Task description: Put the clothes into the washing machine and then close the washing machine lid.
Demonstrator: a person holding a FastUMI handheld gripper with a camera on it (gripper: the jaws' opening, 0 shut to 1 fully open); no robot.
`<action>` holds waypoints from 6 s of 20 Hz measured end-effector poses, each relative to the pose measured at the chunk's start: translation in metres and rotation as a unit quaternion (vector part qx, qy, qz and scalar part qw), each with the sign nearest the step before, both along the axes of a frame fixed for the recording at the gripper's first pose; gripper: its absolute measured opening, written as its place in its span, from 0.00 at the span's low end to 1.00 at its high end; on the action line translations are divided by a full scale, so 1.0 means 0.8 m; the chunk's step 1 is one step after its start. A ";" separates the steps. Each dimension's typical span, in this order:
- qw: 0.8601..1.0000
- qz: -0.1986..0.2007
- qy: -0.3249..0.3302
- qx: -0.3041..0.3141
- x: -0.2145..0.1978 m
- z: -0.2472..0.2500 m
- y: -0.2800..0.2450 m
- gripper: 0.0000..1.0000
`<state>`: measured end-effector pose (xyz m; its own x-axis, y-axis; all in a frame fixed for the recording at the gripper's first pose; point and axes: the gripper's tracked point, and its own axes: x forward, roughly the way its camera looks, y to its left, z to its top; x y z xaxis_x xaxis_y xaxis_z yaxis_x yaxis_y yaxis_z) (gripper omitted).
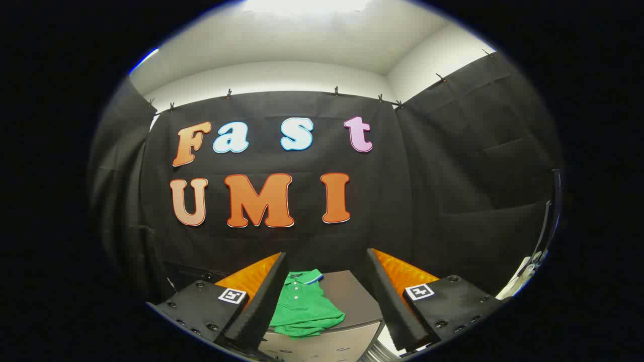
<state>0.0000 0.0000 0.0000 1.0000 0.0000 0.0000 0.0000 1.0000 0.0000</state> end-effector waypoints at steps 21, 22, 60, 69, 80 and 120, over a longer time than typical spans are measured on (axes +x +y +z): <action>0.999 -0.008 -0.010 0.039 0.009 0.006 -0.008 0.99; 0.999 -0.004 -0.011 0.053 0.005 0.006 -0.002 0.98; 0.839 0.104 0.533 -0.037 0.253 -0.317 0.116 0.96; 0.837 0.124 0.528 -0.069 0.249 -0.315 0.111 0.68; 0.916 0.155 0.363 -0.079 0.257 -0.302 0.107 0.10; 0.989 0.123 -0.065 0.058 0.080 0.031 0.287 0.09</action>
<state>0.0642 0.2297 0.0249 0.9611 0.2359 0.1434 -0.2511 0.9630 0.0984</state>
